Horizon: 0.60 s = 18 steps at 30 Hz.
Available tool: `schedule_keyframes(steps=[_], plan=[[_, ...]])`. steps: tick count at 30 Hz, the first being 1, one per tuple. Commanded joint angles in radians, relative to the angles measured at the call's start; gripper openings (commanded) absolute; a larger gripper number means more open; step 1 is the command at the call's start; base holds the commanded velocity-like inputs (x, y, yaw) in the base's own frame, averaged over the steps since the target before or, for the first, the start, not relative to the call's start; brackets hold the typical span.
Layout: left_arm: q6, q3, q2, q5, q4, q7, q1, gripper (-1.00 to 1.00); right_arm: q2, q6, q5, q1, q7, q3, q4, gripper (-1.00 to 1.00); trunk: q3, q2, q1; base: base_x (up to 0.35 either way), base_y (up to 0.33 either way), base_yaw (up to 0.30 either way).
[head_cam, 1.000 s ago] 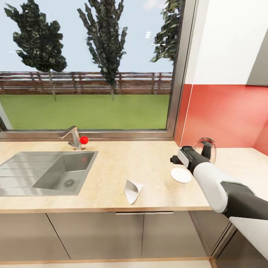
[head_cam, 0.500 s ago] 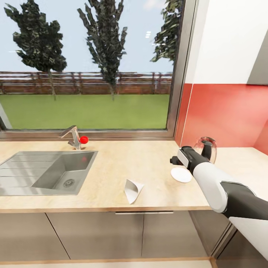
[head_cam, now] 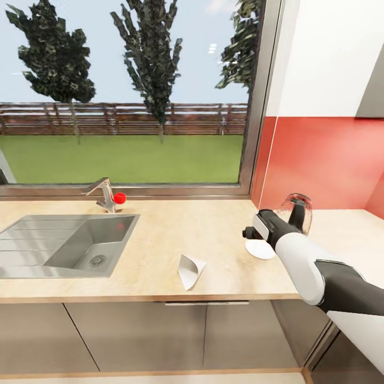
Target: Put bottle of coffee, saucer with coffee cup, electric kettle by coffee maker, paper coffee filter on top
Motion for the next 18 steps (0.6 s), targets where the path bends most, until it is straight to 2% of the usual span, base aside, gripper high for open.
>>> schedule_keyframes(steps=[1, 10, 18], plan=[[-0.001, 0.002, 0.000, 0.007, 0.000, -0.006, 0.000, 1.00, 0.001, 0.017, 0.002, -0.001, -0.004, -0.009, -0.001, 1.00, -0.004, -0.008, 0.004, 0.000, 0.000, 0.000], [-0.001, 0.002, -0.001, 0.007, 0.000, -0.007, 0.000, 1.00, 0.003, 0.128, 0.002, -0.001, -0.003, -0.009, -0.001, 1.00, -0.033, -0.071, 0.039, 0.000, 0.000, 0.000], [-0.002, 0.002, -0.001, 0.007, 0.000, -0.007, 0.000, 1.00, 0.002, 0.150, 0.002, -0.001, 0.003, -0.009, -0.001, 1.00, -0.058, -0.127, 0.069, 0.000, 0.000, 0.000]])
